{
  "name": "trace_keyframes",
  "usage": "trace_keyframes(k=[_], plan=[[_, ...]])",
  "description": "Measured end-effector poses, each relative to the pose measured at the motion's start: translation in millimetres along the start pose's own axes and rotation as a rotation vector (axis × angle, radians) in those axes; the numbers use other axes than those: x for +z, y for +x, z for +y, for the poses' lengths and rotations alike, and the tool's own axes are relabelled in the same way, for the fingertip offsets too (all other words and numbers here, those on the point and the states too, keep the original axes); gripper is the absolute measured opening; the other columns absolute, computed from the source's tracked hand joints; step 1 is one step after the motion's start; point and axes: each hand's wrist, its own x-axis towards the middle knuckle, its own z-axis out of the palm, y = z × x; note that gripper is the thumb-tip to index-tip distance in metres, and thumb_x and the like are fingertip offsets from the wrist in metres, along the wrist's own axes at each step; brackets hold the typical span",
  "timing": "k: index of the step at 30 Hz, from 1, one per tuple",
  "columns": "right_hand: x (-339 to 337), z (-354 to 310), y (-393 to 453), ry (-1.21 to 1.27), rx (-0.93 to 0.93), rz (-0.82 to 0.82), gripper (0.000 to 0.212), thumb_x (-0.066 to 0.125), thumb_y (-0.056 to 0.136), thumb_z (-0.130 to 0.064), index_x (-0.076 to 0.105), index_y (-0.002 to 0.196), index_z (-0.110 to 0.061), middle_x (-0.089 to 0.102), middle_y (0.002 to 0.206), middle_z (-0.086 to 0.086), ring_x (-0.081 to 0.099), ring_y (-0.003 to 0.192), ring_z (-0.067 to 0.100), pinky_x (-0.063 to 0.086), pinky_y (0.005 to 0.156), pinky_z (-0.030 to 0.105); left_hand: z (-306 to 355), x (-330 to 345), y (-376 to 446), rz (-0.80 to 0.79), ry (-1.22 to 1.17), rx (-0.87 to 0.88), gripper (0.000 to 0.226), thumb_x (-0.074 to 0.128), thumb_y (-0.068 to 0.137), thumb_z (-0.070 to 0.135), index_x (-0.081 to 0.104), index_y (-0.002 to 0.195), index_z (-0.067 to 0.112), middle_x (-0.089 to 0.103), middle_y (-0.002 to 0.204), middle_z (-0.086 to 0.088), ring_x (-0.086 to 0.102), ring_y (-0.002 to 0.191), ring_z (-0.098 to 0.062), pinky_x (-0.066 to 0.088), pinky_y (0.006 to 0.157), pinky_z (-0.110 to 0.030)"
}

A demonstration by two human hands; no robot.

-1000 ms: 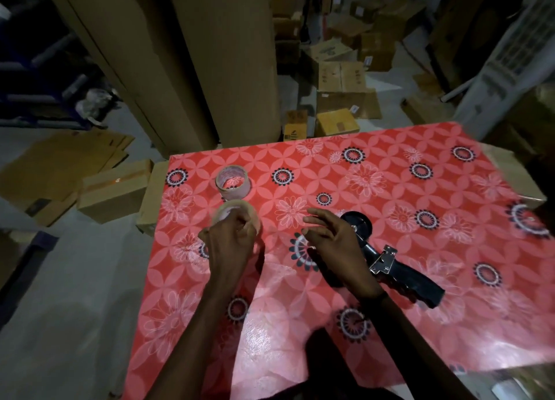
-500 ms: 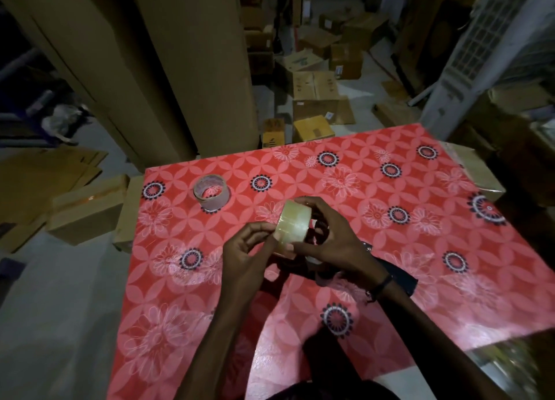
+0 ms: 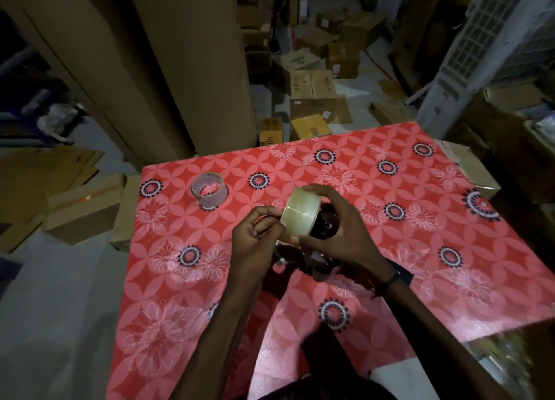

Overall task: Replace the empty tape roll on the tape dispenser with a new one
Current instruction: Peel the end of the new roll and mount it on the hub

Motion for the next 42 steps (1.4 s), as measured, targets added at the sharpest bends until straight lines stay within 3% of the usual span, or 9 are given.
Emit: trace_keyframes(k=[3,7,13,17,20,25,31,37,42], plan=[[2,1,-2,-0.003,-0.011,0.005,0.087,0.103,0.067,-0.012,0.059,0.142,-0.016,0.065,0.140,-0.003,0.069,0.123,0.018,0.060,0.100,0.042,-1,0,-2,-0.012,-0.001,-0.002,0.015,0.052,0.099,-0.015,0.059,0.105,-0.003,0.068,0.063,0.004,0.064,0.055,-0.008,0.053,0.055,-0.019],[12,1,-4,-0.092,-0.130,-0.001,0.092,0.106,0.058,-0.015,0.062,0.138,-0.008,0.064,0.139,0.005,0.064,0.130,0.025,0.054,0.103,0.050,-2,-2,-2,0.012,-0.020,-0.001,0.020,0.052,0.097,-0.016,0.056,0.100,0.002,0.063,0.060,0.008,0.054,0.054,-0.003,0.046,0.053,-0.016],[10,5,-10,0.032,-0.008,-0.007,0.092,0.100,0.066,-0.023,0.055,0.144,-0.012,0.066,0.141,0.001,0.069,0.125,0.020,0.059,0.104,0.045,-6,-6,-11,-0.020,-0.048,-0.009,0.026,0.052,0.094,-0.021,0.057,0.099,0.004,0.070,0.075,-0.009,0.064,0.058,-0.013,0.053,0.056,-0.022],[14,1,-16,-0.011,-0.058,0.010,0.091,0.102,0.065,-0.024,0.057,0.142,-0.006,0.065,0.140,0.010,0.067,0.129,0.028,0.057,0.103,0.052,-6,-6,-13,-0.015,-0.107,-0.007,0.018,0.060,0.084,-0.006,0.058,0.097,0.006,0.068,0.081,-0.013,0.062,0.060,-0.013,0.053,0.055,-0.022],[12,2,-16,-0.030,-0.070,-0.009,0.092,0.104,0.065,-0.023,0.057,0.141,-0.004,0.062,0.142,0.012,0.063,0.134,0.031,0.054,0.107,0.054,-7,-7,-13,-0.018,-0.128,-0.024,0.022,0.059,0.082,-0.004,0.057,0.101,0.005,0.070,0.083,-0.013,0.062,0.063,-0.014,0.054,0.056,-0.023],[5,0,-20,0.051,0.019,-0.034,0.095,0.103,0.068,-0.025,0.052,0.147,-0.012,0.064,0.144,0.001,0.068,0.131,0.020,0.059,0.107,0.048,-8,-9,-17,-0.061,-0.077,-0.036,0.028,0.052,0.092,-0.022,0.055,0.102,0.004,0.075,0.084,-0.012,0.071,0.062,-0.019,0.058,0.060,-0.025],[0,1,-22,0.037,-0.019,-0.056,0.097,0.105,0.067,-0.018,0.052,0.147,-0.004,0.061,0.145,0.015,0.064,0.136,0.032,0.055,0.106,0.057,-7,-2,-18,-0.057,-0.095,-0.033,0.030,0.052,0.094,-0.020,0.056,0.103,0.008,0.075,0.084,-0.008,0.067,0.067,-0.014,0.055,0.062,-0.023],[-18,6,-29,0.181,0.096,-0.084,0.091,0.098,0.075,-0.014,0.049,0.151,-0.017,0.062,0.147,-0.004,0.066,0.134,0.019,0.059,0.109,0.045,-13,13,-25,-0.107,-0.124,-0.027,0.031,0.054,0.093,-0.022,0.054,0.101,0.008,0.077,0.084,-0.018,0.075,0.066,-0.026,0.061,0.070,-0.032],[-40,6,-29,0.116,0.046,-0.078,0.097,0.104,0.065,-0.014,0.052,0.147,-0.007,0.063,0.144,0.005,0.065,0.134,0.018,0.056,0.108,0.031,-16,36,-23,-0.034,-0.113,-0.034,0.026,0.060,0.091,-0.013,0.057,0.101,0.010,0.075,0.084,-0.009,0.067,0.068,-0.019,0.057,0.064,-0.027]])
